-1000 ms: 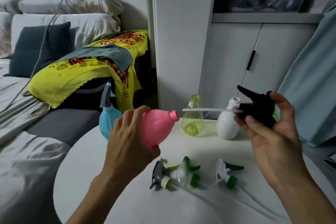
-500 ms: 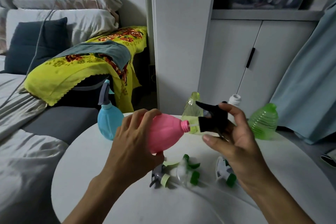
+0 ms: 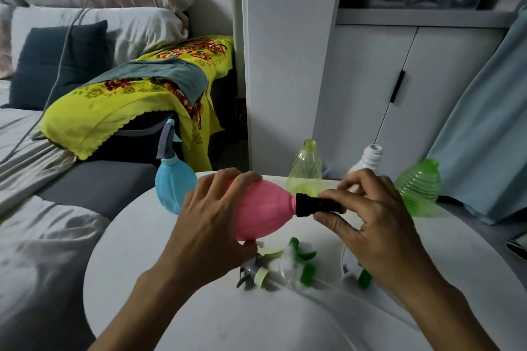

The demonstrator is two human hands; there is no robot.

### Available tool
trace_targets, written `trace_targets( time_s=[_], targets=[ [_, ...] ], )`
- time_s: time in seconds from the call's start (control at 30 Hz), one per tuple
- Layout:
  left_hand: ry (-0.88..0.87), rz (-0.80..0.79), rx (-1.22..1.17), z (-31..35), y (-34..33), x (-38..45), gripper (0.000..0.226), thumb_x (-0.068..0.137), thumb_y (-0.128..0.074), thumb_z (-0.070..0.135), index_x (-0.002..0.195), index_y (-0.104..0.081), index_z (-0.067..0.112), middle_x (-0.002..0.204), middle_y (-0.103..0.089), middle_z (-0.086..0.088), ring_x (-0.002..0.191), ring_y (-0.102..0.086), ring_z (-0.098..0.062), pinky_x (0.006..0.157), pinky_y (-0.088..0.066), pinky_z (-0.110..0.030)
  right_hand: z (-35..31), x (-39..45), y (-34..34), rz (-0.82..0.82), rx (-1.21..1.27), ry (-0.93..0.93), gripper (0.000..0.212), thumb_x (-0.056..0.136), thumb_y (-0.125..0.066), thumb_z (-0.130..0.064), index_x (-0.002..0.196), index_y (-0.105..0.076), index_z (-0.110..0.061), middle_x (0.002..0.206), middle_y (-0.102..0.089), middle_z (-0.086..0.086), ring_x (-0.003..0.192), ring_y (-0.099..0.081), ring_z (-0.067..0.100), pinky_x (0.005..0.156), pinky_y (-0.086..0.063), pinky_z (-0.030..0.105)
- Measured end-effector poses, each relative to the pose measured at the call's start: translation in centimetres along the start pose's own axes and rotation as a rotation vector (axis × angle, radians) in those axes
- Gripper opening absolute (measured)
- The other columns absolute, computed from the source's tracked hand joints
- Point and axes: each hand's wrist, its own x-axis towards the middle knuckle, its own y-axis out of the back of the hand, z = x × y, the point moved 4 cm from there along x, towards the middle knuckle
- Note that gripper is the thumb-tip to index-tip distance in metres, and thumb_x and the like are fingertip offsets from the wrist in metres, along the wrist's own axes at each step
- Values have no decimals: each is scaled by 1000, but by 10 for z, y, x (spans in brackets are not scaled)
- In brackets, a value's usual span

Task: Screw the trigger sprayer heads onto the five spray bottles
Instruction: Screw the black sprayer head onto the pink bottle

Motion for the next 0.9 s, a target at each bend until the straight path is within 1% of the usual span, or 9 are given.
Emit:
trace_targets(
  time_s=[0.1,0.17,0.23,0.3,0.43,0.53,0.63,0.77,0.9],
  targets=[
    [-7,4,-30,3,2,0,93,55,-78,50,138,-40,34,135,-49,5,118,-43,-20,84,-43,-37,-2,-3,-5,-111,313,-3,29,94,-55,-43,115,-66,-26,113,-65,-11,106,-59,9,88,-51,39],
    [-31,-16,-4,6,1,-1,94,56,-78,50,139,-39,34,136,-49,3,121,-43,-23,87,-43,-40,-3,-6,-11,-209,473,-59,27,95,-54,-42,121,-60,-33,113,-67,-18,108,-64,8,89,-52,31],
    [-54,-35,12,10,0,-1,94,57,-79,52,140,-38,34,137,-50,2,123,-44,-26,89,-44,-45,-5,-7,-13,-246,561,-81,25,92,-60,-39,117,-60,-35,109,-68,-18,104,-66,8,85,-52,21],
    [-55,-37,-4,12,0,-1,93,57,-77,53,140,-39,34,137,-50,3,122,-44,-25,90,-45,-45,-6,-4,-10,-215,592,-51,21,87,-70,-30,107,-62,-33,104,-66,-14,97,-67,12,81,-51,17],
    [-45,-80,-41,13,-3,-3,94,54,-74,57,138,-36,39,133,-51,6,116,-47,-22,87,-48,-44,-9,0,-7,-213,515,35,30,77,-80,-14,100,-65,-27,104,-59,-15,96,-64,17,81,-55,28],
    [-42,-123,-60,10,-4,-4,95,53,-73,60,137,-31,45,133,-50,8,116,-46,-21,89,-46,-44,-9,-1,-7,-260,472,71,37,75,-82,-6,101,-66,-26,105,-59,-16,98,-64,16,83,-55,30],
    [-48,-126,-63,10,-2,-4,95,54,-73,60,138,-32,44,134,-49,8,118,-45,-21,90,-46,-45,-6,-1,-5,-228,478,43,40,74,-84,-13,104,-65,-32,102,-65,-15,97,-66,14,82,-56,26],
    [-62,-61,-6,12,3,-4,94,57,-78,56,141,-40,35,137,-50,4,122,-44,-24,90,-46,-48,-2,-4,-3,-164,627,-146,43,72,-79,-44,108,-56,-45,94,-69,-12,89,-69,10,76,-51,12],
    [-58,-37,26,14,3,-2,94,57,-80,52,141,-42,32,138,-50,0,124,-44,-28,89,-44,-49,1,-4,-9,-208,739,-289,37,72,-80,-46,103,-64,-34,83,-68,-1,71,-68,10,68,-54,21]
  ],
)
